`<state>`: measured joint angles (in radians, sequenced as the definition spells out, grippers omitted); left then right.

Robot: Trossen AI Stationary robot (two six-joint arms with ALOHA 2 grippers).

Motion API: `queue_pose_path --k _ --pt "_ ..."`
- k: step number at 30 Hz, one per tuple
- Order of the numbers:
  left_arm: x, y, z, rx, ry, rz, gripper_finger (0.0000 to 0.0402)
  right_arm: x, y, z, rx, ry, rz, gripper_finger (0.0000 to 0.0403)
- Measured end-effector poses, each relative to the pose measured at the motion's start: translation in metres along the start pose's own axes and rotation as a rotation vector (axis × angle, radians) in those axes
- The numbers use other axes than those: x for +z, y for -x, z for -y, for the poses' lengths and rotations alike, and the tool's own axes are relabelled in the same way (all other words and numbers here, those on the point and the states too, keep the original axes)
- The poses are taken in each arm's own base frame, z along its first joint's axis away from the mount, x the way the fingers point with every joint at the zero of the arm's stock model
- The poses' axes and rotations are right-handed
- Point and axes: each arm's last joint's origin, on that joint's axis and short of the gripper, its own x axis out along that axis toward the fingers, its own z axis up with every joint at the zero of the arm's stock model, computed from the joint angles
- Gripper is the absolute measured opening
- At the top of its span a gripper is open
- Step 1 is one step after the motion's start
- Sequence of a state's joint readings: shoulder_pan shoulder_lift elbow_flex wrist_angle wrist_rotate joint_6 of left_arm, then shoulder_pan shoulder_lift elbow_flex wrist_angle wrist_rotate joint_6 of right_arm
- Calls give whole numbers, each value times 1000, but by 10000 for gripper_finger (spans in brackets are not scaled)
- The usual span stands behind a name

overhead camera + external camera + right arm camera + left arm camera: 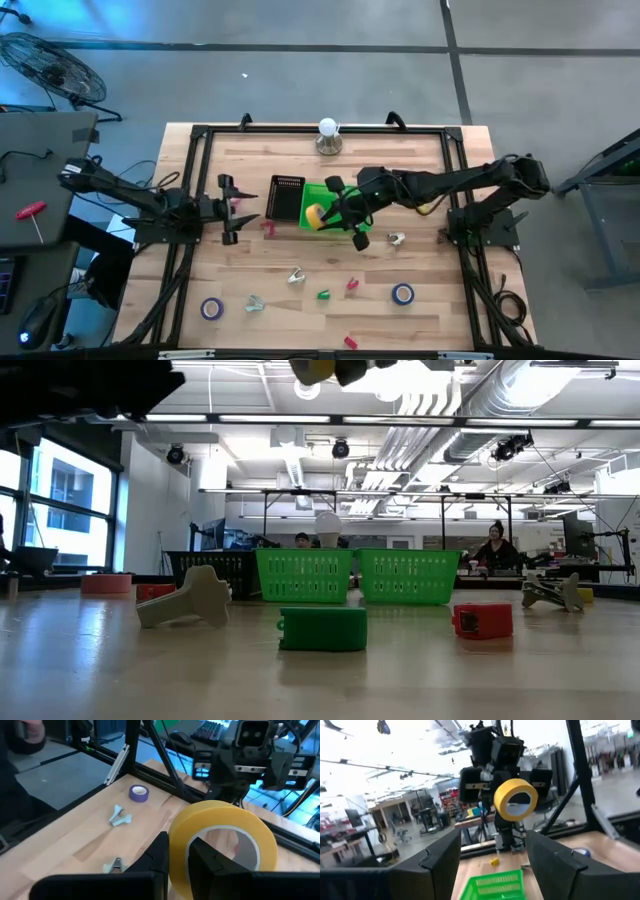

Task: Pick and place Stapler, Stapler remover, tape
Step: Put the yellow tape into the black bin

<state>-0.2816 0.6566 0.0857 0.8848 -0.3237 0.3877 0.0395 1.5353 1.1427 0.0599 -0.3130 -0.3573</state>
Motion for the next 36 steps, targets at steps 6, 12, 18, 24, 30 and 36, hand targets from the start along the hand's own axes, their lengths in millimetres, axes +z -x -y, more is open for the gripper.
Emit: queue_pose_path --k 6,12,18,24,30,36 --pt "3 -42 11 41 -97 -120 218 -4 -11 2 -13 52 34 31" --pt "10 -82 20 115 -115 -186 218 -4 -11 3 -15 65 39 31" --pt "10 -106 31 33 -112 -221 218 -4 -12 3 -33 66 33 31" --pt "15 -115 32 38 -97 -207 218 -6 -12 2 -23 60 9 31" --pt "21 -119 31 41 -90 -191 218 -6 -12 2 -17 76 10 31" --pt "11 -126 31 3 -91 -176 218 -7 -12 2 -14 75 7 31"
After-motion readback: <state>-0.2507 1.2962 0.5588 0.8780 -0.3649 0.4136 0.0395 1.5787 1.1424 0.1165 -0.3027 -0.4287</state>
